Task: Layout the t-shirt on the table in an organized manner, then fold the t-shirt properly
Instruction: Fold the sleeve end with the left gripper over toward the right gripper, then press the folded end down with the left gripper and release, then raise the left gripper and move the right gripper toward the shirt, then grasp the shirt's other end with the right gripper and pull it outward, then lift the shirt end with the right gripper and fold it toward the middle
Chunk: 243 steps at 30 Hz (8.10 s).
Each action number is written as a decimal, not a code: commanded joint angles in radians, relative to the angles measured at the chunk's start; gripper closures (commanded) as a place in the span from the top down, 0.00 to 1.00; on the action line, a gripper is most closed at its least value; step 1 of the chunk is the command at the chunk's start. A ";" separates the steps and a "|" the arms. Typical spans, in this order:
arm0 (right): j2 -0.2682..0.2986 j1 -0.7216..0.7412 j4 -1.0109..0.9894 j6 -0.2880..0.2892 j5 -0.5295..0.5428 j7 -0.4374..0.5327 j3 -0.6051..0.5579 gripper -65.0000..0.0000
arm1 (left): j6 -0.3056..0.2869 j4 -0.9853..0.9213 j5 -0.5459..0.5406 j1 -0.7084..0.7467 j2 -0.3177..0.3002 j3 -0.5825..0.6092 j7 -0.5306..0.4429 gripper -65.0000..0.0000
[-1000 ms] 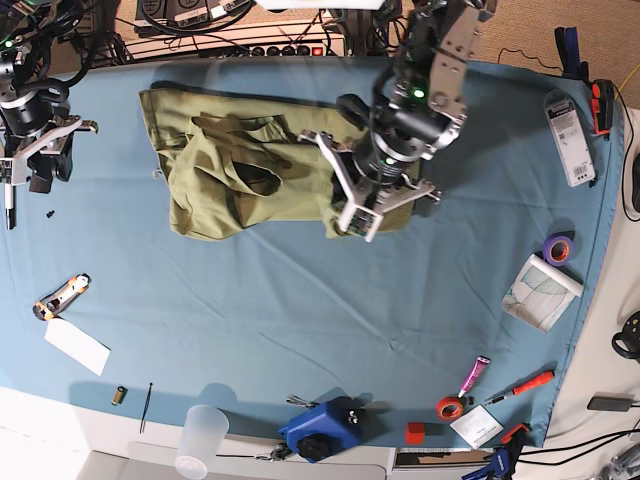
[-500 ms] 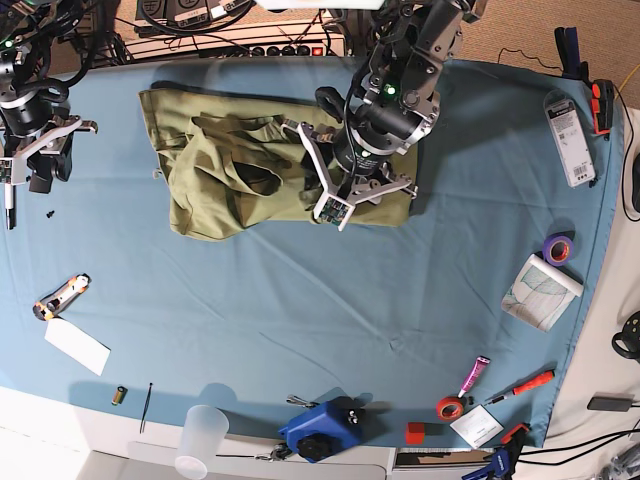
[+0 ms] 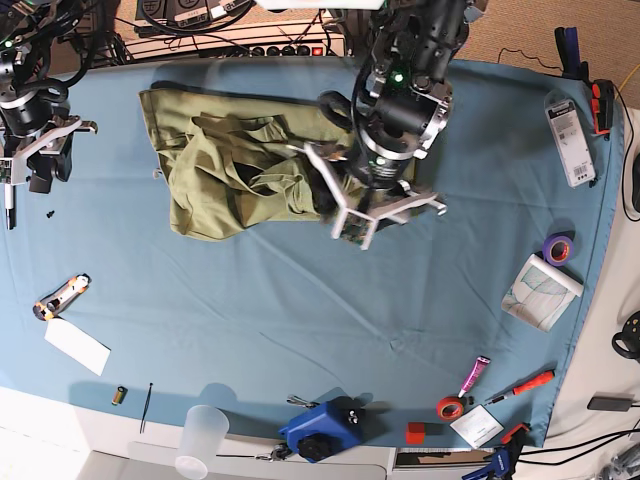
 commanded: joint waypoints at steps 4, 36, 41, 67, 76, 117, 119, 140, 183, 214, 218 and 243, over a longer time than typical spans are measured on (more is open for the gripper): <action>0.014 0.003 0.014 -0.004 0.010 0.029 0.006 0.29 | 0.017 -0.058 0.033 0.001 -0.039 0.000 -0.016 0.34; 0.014 0.052 0.014 -0.004 0.010 0.028 0.006 0.29 | -0.126 -0.229 -0.187 -0.002 -0.015 0.001 0.048 0.33; 0.014 0.052 0.014 -0.004 0.010 0.028 0.006 0.29 | -0.127 -0.230 -0.325 -0.002 -0.015 0.001 0.030 0.33; 0.014 0.052 0.014 -0.002 0.010 0.023 0.006 0.29 | -0.021 -0.143 0.030 0.025 0.014 0.000 0.122 0.33; 0.015 0.052 0.014 0.119 0.011 -0.004 0.006 0.31 | -0.015 -0.307 0.034 0.060 -0.048 0.000 -0.008 0.33; 0.012 0.135 -0.525 0.133 0.439 -0.137 -0.270 0.49 | 0.009 0.055 0.023 0.103 -0.071 0.001 0.077 0.33; -0.003 0.137 -0.525 0.133 0.438 -0.137 -0.270 0.49 | 0.010 0.055 0.022 0.103 -0.071 0.001 0.077 0.33; -0.024 0.166 -0.525 0.079 0.199 0.008 -0.458 0.49 | 0.005 0.055 -0.042 0.103 -0.071 0.001 0.071 0.33; 0.129 0.166 -0.432 0.133 0.167 -0.182 -0.122 0.37 | 0.006 0.054 -0.042 0.103 -0.071 0.001 0.043 0.33; 0.192 0.169 -0.780 0.133 0.334 -0.153 -0.085 0.42 | 0.005 0.054 -0.042 0.103 -0.071 0.001 0.024 0.33; 0.192 0.172 -0.821 0.133 0.375 -0.160 -0.088 0.42 | -0.020 0.054 -0.042 0.103 -0.071 0.001 0.024 0.33; 0.156 0.248 -0.839 0.133 0.529 -0.212 -0.312 0.42 | -0.048 0.051 -0.042 0.103 -0.071 0.001 0.006 0.33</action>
